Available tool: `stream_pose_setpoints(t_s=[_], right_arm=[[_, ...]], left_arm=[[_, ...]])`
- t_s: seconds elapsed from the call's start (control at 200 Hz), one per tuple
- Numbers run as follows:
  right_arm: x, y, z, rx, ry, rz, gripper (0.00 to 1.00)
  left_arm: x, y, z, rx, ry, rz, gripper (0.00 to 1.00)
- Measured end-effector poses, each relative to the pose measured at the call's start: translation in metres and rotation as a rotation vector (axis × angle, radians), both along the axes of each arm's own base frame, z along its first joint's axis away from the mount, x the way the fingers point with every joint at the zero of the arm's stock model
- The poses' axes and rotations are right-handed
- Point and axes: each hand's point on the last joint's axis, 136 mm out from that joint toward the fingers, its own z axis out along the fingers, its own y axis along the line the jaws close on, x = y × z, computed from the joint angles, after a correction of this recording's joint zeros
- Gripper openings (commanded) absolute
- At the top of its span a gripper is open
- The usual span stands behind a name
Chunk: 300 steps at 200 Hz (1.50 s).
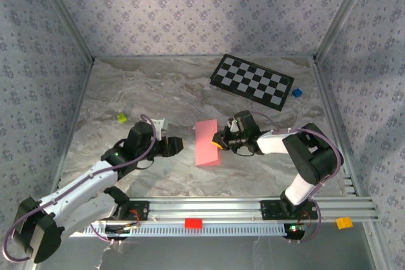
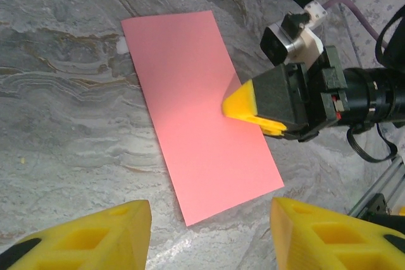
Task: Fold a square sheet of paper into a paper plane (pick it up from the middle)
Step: Fold the triangle a second time at the center of the table.
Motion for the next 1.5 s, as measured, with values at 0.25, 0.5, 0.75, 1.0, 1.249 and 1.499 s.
stream_pose_setpoints(t_s=[0.25, 0.5, 0.75, 1.0, 1.249, 1.499], right_arm=[[-0.002, -0.009, 0.001, -0.02, -0.003, 0.035, 0.16], [-0.006, -0.011, 0.002, -0.005, 0.006, 0.075, 0.08], [-0.005, -0.011, 0.002, -0.005, 0.016, 0.073, 0.07], [-0.006, -0.011, 0.002, -0.003, 0.031, 0.078, 0.07], [-0.005, -0.011, 0.002, -0.001, 0.039, 0.079, 0.07], [-0.005, -0.014, 0.001, -0.004, 0.045, 0.079, 0.07]], left_arm=[[-0.022, -0.028, -0.015, 0.134, -0.009, -0.135, 0.57], [-0.034, -0.071, -0.025, 0.31, -0.098, -0.301, 0.58], [-0.046, -0.111, -0.037, 0.48, -0.172, -0.434, 0.63], [-0.06, -0.128, -0.068, 0.69, -0.24, -0.525, 0.72], [-0.046, -0.132, -0.073, 0.834, -0.331, -0.483, 0.69], [-0.037, -0.128, -0.079, 0.912, -0.36, -0.467, 0.54]])
